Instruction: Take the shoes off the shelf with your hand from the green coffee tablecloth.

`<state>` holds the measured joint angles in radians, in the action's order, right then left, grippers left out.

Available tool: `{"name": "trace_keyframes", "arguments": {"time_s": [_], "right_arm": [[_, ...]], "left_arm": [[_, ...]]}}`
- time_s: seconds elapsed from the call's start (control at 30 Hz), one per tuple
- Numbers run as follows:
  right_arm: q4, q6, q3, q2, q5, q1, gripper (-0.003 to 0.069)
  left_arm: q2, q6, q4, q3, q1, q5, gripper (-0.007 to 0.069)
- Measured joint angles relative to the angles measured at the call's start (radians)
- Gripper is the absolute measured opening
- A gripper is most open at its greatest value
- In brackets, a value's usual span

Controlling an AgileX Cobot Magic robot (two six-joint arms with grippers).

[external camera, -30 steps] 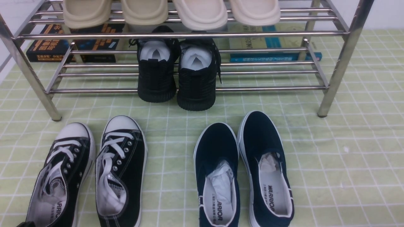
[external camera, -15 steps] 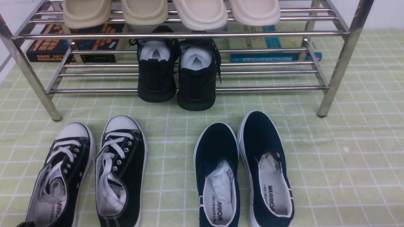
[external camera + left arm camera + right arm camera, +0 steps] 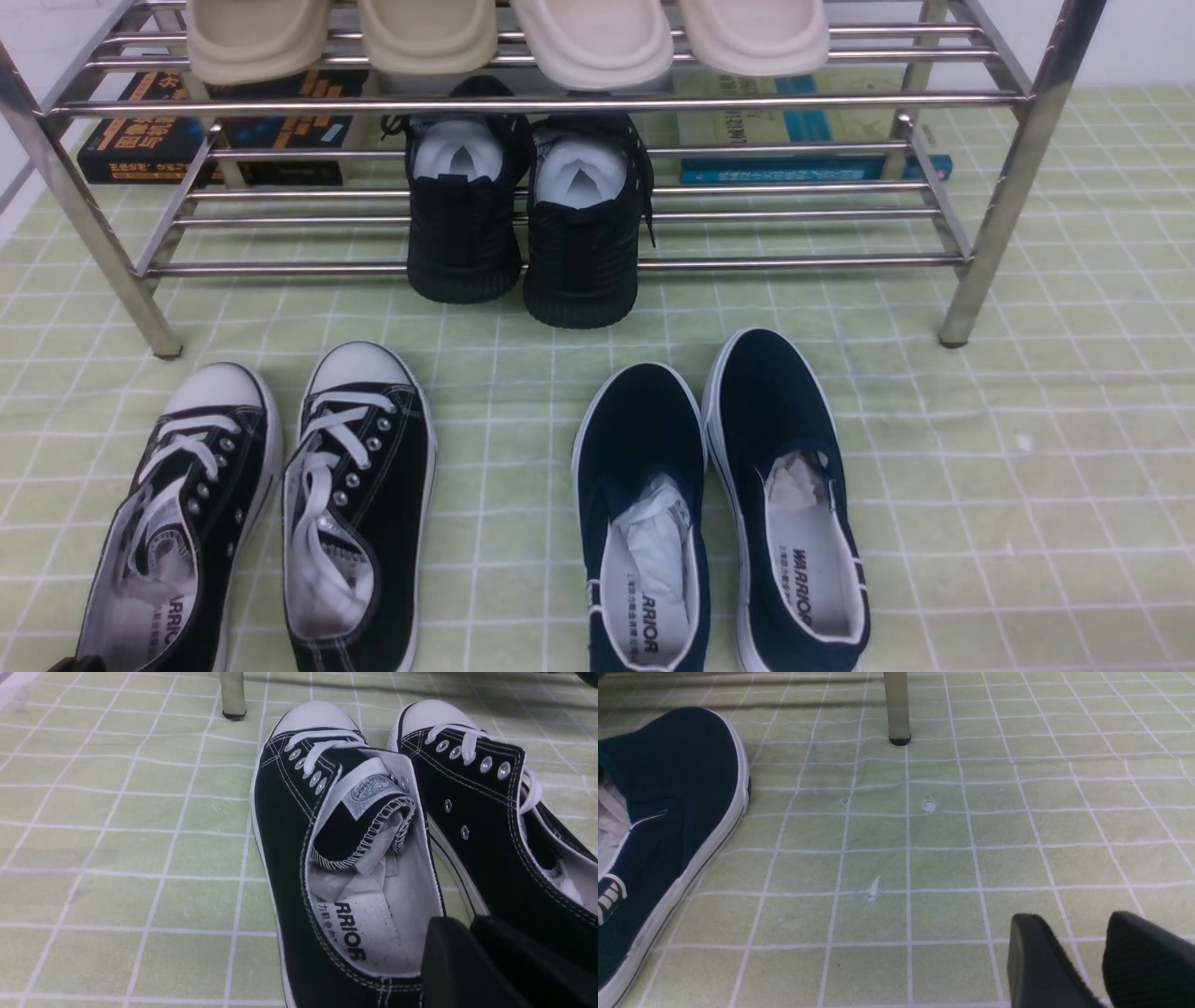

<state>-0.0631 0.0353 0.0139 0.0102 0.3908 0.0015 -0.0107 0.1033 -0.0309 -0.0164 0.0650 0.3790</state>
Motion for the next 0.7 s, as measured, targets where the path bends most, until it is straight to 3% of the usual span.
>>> {"name": "trace_keyframes", "arguments": {"time_s": [0.7], "right_arm": [[0.0,0.0,0.0,0.0,0.0,0.0,0.0239]], "left_arm": [[0.0,0.0,0.0,0.0,0.0,0.0,0.0099]]}}
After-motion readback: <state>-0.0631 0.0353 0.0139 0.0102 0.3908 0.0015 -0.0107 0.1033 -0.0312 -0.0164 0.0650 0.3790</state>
